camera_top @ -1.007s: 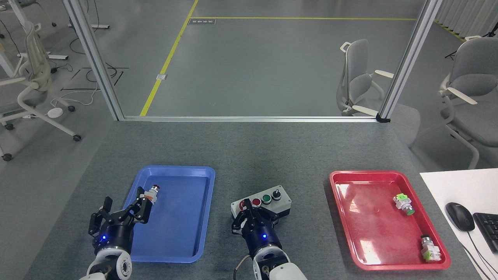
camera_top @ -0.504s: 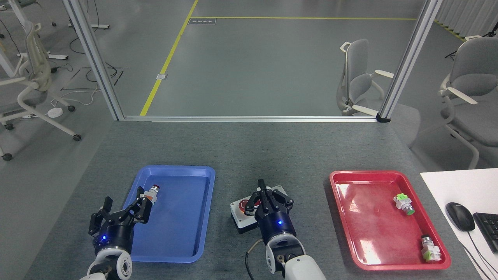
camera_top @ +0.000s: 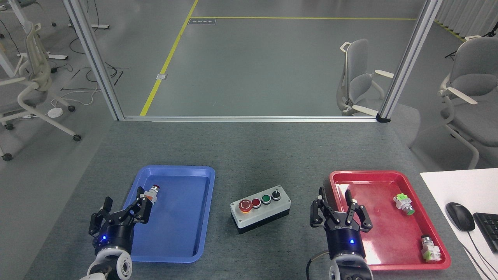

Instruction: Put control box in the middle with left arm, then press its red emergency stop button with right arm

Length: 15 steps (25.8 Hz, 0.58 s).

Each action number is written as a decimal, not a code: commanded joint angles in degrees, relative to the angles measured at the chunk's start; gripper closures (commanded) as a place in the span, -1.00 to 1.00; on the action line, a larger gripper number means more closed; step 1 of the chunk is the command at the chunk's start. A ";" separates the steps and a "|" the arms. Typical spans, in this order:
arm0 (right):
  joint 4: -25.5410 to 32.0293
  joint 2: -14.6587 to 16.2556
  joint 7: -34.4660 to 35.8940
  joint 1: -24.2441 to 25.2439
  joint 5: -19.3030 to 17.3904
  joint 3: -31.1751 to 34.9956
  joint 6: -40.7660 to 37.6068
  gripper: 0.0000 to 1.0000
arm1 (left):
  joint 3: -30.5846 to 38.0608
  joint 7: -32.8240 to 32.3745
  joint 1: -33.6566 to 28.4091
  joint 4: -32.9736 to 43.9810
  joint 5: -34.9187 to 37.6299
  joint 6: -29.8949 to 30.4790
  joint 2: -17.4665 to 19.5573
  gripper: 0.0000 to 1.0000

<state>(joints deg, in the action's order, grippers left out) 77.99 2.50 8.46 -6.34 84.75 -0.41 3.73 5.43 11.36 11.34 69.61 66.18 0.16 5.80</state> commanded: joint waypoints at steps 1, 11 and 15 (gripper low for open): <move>1.38 2.69 0.16 2.21 -0.02 1.99 0.14 -0.95 | -0.06 -0.02 0.00 0.00 0.00 0.01 0.00 -0.98; 2.17 6.91 0.25 4.32 -0.20 2.87 0.49 -0.95 | 0.02 -0.02 0.00 0.00 0.00 0.01 0.00 -0.98; 2.35 7.70 -0.02 4.41 -0.29 3.04 0.40 -0.96 | 0.02 -0.02 0.00 0.00 0.00 0.01 0.00 -0.98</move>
<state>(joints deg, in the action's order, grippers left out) 80.21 9.43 8.86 -2.05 84.56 2.54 4.22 5.43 11.30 11.34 69.60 66.18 0.16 5.80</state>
